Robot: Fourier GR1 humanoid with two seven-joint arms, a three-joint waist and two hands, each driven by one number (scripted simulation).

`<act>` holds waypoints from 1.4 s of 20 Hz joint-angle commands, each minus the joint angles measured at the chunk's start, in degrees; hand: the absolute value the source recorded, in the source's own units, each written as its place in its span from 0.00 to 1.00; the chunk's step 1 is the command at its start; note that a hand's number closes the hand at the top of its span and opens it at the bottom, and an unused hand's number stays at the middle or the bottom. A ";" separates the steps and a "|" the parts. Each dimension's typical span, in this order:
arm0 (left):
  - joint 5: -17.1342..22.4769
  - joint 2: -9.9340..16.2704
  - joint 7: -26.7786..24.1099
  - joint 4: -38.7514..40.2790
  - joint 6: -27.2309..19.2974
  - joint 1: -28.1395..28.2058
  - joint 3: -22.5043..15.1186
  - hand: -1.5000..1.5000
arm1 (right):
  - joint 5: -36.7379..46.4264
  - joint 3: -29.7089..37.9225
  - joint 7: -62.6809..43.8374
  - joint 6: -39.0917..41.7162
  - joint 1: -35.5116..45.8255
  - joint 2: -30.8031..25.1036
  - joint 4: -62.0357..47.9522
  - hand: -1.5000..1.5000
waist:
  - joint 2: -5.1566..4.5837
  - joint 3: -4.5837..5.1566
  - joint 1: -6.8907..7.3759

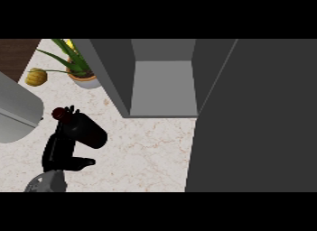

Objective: Pick up the wine, place it into the cabinet and close the cabinet

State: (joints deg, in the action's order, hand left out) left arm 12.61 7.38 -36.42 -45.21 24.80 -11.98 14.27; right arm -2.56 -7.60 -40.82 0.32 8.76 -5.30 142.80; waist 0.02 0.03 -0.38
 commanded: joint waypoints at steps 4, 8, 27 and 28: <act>0.64 0.20 -3.94 7.96 5.47 -4.72 -0.37 1.00 | -4.13 2.10 -2.94 0.53 0.83 -0.75 4.94 0.00 | -0.09 0.03 -0.20; -0.70 -0.28 -2.38 6.36 2.92 -7.68 -2.02 1.00 | -2.29 0.36 3.12 2.16 -4.92 0.38 4.09 0.00 | -0.05 -0.03 -0.24; -5.67 4.16 -7.70 -10.02 -8.49 5.66 -3.12 1.00 | -2.95 1.86 1.86 1.82 -3.83 0.35 4.31 0.00 | 0.06 -0.05 0.29; -7.31 0.92 -4.40 -13.48 -13.86 3.84 -4.97 1.00 | -0.34 -0.31 0.90 0.32 -1.07 1.40 1.92 0.00 | 0.08 -0.04 0.41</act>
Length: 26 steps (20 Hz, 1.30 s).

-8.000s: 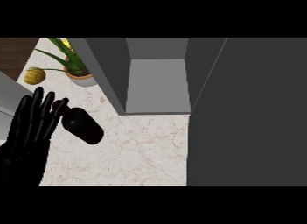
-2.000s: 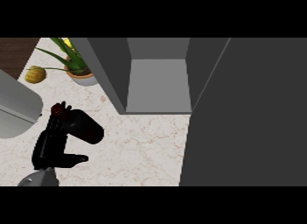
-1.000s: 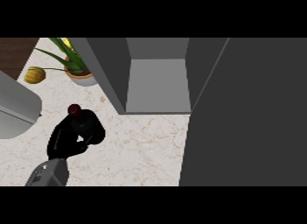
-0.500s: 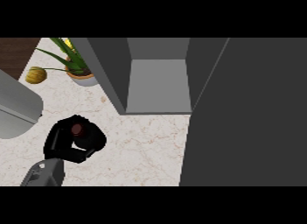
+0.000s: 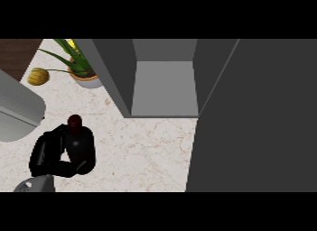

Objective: Pick up the wine, place it into the cabinet and close the cabinet

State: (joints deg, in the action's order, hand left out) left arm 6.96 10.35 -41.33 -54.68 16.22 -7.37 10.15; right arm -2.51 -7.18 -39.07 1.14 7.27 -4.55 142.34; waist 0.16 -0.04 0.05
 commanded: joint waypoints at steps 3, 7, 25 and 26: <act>0.53 -1.53 2.23 -14.66 -3.80 5.35 -0.91 1.00 | -5.62 3.49 -2.07 1.28 -2.45 -1.54 6.66 0.00 | 0.09 -0.02 0.21; 4.46 -4.13 8.88 -22.07 -1.16 6.78 -2.99 1.00 | -3.25 0.55 -3.56 0.44 -1.11 -0.59 5.64 0.00 | 0.02 0.02 0.15; 3.57 -10.23 41.38 -51.51 -14.78 2.84 -18.17 1.00 | 1.36 -2.24 -2.62 -0.66 -0.11 1.46 4.89 0.00 | -0.03 0.05 -0.12; 2.67 -10.26 44.00 -54.90 -15.10 3.66 -20.39 1.00 | -7.31 4.31 2.19 3.86 -5.57 -0.81 4.22 0.00 | -0.02 -0.03 -0.27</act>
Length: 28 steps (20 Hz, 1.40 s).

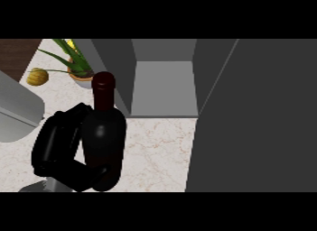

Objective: Pick up the wine, place it into the cabinet and close the cabinet

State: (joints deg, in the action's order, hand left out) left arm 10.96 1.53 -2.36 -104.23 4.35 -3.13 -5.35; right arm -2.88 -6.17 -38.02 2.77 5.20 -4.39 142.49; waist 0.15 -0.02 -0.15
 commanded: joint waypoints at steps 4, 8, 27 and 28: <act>0.25 -1.49 4.57 -2.80 -11.68 -5.35 -11.32 1.00 | -7.83 4.93 0.13 2.05 -1.78 -1.02 4.33 0.00 | -0.07 -0.02 -0.34; -0.40 -1.51 7.41 -1.84 -18.54 -10.60 -13.17 1.00 | -3.30 0.01 -1.76 1.14 -4.63 0.48 7.33 0.00 | -0.05 0.01 -0.29; -2.30 -1.52 5.08 14.75 -37.90 -29.73 -21.10 1.00 | -1.12 -1.93 3.28 2.89 -7.19 2.22 4.99 0.00 | -0.11 0.01 -0.47; -2.36 -1.52 5.37 16.72 -38.10 -30.22 -20.99 1.00 | -4.62 0.29 1.21 3.25 -5.12 1.00 4.66 0.00 | -0.13 0.01 -0.45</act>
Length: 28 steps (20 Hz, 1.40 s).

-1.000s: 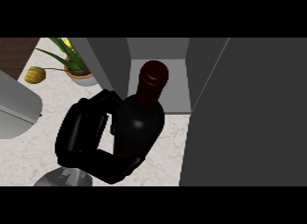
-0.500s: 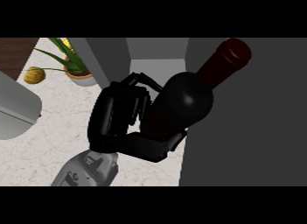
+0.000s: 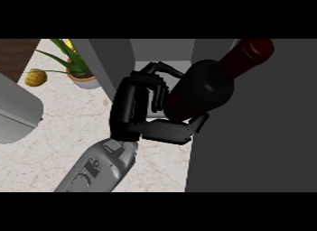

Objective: Pick up the wine, place it into the cabinet and close the cabinet

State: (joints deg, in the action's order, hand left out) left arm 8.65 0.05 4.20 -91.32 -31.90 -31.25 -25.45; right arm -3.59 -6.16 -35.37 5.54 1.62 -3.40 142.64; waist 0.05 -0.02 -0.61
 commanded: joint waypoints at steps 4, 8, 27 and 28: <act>3.10 -0.05 -6.29 5.35 -5.05 0.08 -4.00 1.00 | -5.72 1.97 -1.51 1.49 -3.89 -1.23 8.03 0.00 | -0.01 0.00 -0.22; 8.42 -0.05 -12.06 8.52 -4.52 1.60 -3.98 1.00 | -1.83 0.06 -5.49 -1.78 1.96 0.06 6.63 0.00 | -0.05 0.05 -0.05; 6.86 0.22 -24.57 24.18 -0.13 0.67 1.79 1.00 | -2.29 1.83 -2.53 -0.30 -0.14 0.11 5.85 0.00 | -0.04 0.01 0.09; 7.80 -0.05 -24.84 25.34 -2.86 -1.00 0.04 1.00 | -1.15 -0.13 -5.29 -1.55 5.50 0.05 3.05 0.00 | -0.08 0.04 0.14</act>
State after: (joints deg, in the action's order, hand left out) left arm 16.36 0.09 -17.74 -69.18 -34.71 -31.47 -26.24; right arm -3.67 -4.32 -38.05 4.85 5.87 -4.04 142.39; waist -0.02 0.00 -0.58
